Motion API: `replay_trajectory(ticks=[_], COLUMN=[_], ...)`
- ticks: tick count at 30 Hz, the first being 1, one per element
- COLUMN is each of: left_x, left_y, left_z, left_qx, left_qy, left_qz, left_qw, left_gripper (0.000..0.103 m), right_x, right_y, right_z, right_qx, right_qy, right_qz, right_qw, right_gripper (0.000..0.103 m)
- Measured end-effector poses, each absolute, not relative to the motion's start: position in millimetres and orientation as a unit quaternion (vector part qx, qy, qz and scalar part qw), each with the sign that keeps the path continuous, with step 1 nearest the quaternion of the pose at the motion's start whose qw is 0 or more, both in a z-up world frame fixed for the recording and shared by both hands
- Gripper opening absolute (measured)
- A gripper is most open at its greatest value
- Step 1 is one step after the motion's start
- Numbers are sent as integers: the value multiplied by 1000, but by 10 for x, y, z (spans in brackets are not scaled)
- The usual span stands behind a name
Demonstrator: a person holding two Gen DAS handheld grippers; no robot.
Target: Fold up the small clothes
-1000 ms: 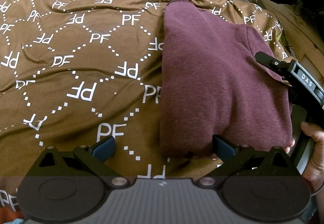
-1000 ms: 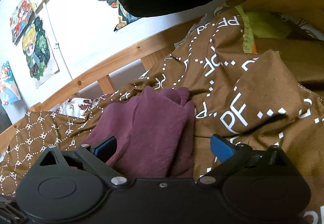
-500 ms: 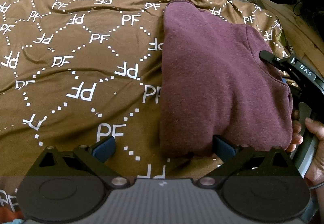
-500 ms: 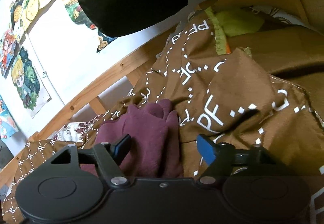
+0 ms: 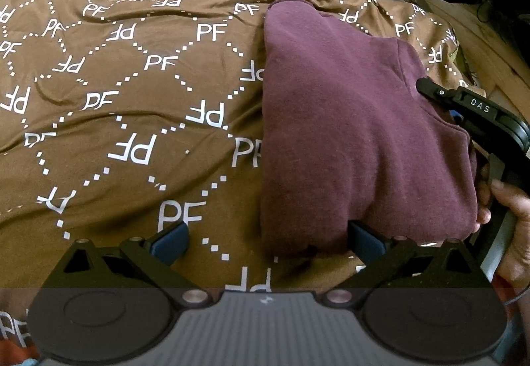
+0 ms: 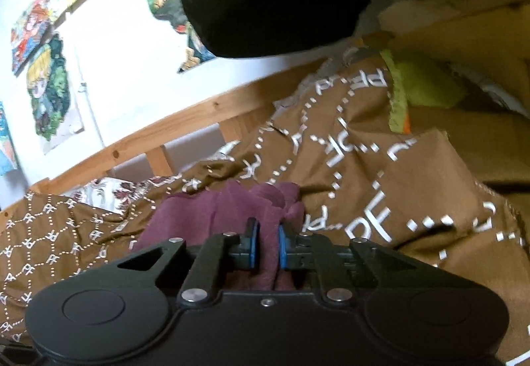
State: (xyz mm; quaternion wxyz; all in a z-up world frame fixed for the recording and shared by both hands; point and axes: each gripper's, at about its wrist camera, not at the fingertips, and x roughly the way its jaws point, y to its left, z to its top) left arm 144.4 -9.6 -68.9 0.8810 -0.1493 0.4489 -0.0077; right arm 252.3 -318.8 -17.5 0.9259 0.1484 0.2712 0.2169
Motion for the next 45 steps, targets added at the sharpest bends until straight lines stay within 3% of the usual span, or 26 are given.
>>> replay_trajectory(ticks=[3, 13, 24, 27, 30, 31, 33, 38, 45], left_x=[1425, 1437, 1915, 1924, 1920, 1917, 1905, 1828, 1626], left_y=[-74, -43, 94, 80, 52, 38, 29, 100, 205], left_z=[-667, -300, -680, -710, -660, -641, -601, -513, -294], left_qx=[-160, -176, -267, -262, -249, -243, -231, -231, -195], left_qy=[447, 343, 445, 451, 451, 451, 452, 443, 408], left_qz=[-10, -88, -115, -115, -128, -128, -125, -131, -136], left_qw=[880, 918, 847, 846, 848, 849, 852, 856, 882], left_gripper=[103, 102, 102, 98, 83, 80, 74, 55, 51], right_x=[2561, 2674, 2651, 2649, 2638, 2636, 2609, 2481, 2245], right_y=[-3262, -3323, -3261, -3235, -3205, -3190, -3150, -3047, -2758], right_z=[-214, -295, -288, -284, -276, -271, -258, -146, 215], right_qx=[179, 227, 220, 219, 218, 218, 212, 195, 179], right_qy=[284, 299, 301, 302, 303, 306, 305, 286, 242], right_qz=[210, 225, 226, 227, 231, 235, 236, 233, 262], right_qw=[918, 899, 900, 900, 898, 897, 898, 909, 917], right_gripper=[33, 53, 56, 57, 54, 45, 37, 23, 16])
